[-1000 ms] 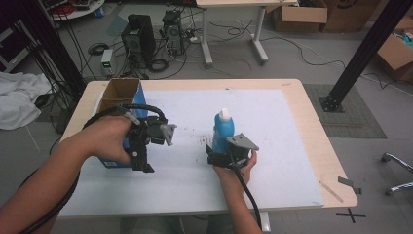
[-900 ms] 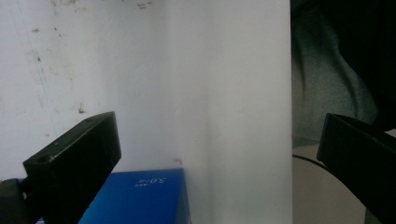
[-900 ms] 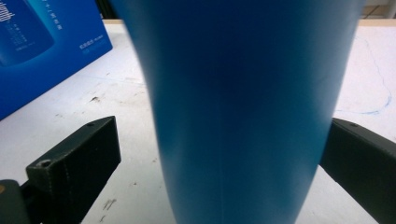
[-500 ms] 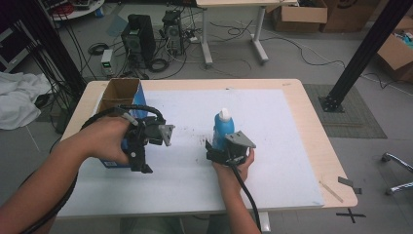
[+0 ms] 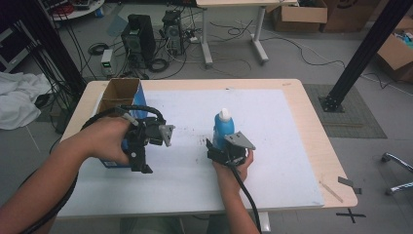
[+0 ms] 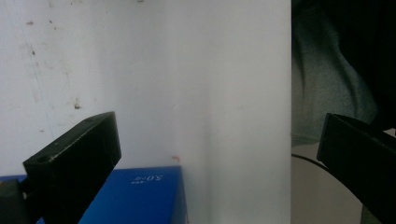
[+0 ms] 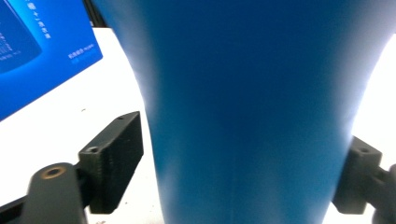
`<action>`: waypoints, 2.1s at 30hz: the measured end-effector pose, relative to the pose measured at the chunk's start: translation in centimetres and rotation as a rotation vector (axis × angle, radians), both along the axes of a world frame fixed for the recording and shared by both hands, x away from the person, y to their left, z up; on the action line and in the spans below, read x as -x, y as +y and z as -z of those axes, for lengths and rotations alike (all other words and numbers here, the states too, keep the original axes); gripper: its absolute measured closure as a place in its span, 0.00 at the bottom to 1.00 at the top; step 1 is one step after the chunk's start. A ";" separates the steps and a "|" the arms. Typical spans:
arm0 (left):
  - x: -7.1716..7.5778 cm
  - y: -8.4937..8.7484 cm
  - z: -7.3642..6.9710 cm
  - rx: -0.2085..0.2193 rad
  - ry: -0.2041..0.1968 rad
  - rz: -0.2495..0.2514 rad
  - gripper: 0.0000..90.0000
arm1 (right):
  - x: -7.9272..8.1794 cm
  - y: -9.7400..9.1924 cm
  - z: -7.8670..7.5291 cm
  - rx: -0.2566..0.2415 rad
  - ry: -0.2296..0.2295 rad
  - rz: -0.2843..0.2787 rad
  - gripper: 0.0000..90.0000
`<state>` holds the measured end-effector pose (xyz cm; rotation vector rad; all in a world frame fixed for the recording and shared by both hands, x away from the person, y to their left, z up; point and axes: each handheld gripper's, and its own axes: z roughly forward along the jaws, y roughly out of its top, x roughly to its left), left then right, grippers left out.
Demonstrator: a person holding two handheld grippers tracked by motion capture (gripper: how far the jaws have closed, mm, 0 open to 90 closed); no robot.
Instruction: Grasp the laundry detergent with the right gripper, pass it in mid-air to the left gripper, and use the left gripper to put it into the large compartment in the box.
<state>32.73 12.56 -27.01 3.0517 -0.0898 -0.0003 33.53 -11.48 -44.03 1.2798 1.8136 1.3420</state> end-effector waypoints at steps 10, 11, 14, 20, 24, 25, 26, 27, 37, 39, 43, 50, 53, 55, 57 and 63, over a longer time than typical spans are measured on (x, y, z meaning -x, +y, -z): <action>-0.1 0.0 0.1 -0.009 0.003 -0.005 0.00 | -0.2 0.0 0.0 0.007 -0.013 0.017 0.30; -0.1 0.0 0.1 -0.007 0.003 -0.006 0.00 | -0.2 0.0 0.0 0.007 -0.013 0.017 0.30; -0.1 -0.1 0.1 -0.007 0.003 -0.005 0.00 | -0.2 0.0 0.0 0.006 -0.013 0.020 0.31; -0.1 -0.3 0.2 -0.005 0.003 -0.005 0.00 | -0.2 0.0 0.1 0.007 -0.013 0.033 0.34; -0.1 -0.4 0.1 -0.012 0.005 -0.003 0.00 | -0.2 0.0 0.1 0.008 -0.015 0.038 0.36; -0.1 -0.3 0.1 -0.009 0.003 -0.002 0.00 | -0.2 0.0 0.1 0.009 -0.015 0.039 0.36; -0.1 -0.2 0.1 -0.008 0.003 -0.004 0.00 | -0.2 0.1 0.1 0.012 -0.017 0.041 0.36; -0.1 -0.2 0.1 -0.008 0.003 -0.004 0.00 | -0.2 0.1 0.1 0.012 -0.017 0.041 0.36; -0.1 0.0 0.2 -0.007 0.004 -0.006 0.00 | -0.1 0.4 0.2 0.039 -0.025 0.072 0.40; -0.1 0.0 0.2 -0.008 0.002 -0.002 0.00 | -0.1 0.4 0.2 0.043 -0.028 0.080 0.42; -0.1 0.0 0.3 -0.010 0.005 -0.005 0.00 | 0.0 0.7 0.2 0.061 -0.034 0.095 0.45; 0.0 -0.1 0.3 -0.008 0.003 -0.006 0.00 | -0.1 0.5 0.1 0.075 -0.039 0.081 0.47; 0.0 -0.2 0.2 -0.009 0.005 -0.005 0.00 | -0.1 0.3 0.0 0.080 -0.035 0.063 0.48; 0.0 -0.2 0.2 -0.006 0.003 -0.007 0.00 | -0.1 0.1 -0.1 0.079 -0.029 0.051 0.48; 0.0 -0.2 0.2 -0.008 0.003 -0.009 0.00 | 0.0 0.1 -0.2 0.084 -0.027 0.041 0.48; 0.0 -0.5 0.1 -0.006 0.005 -0.003 0.00 | 0.2 -0.8 -0.3 0.069 -0.017 -0.027 0.49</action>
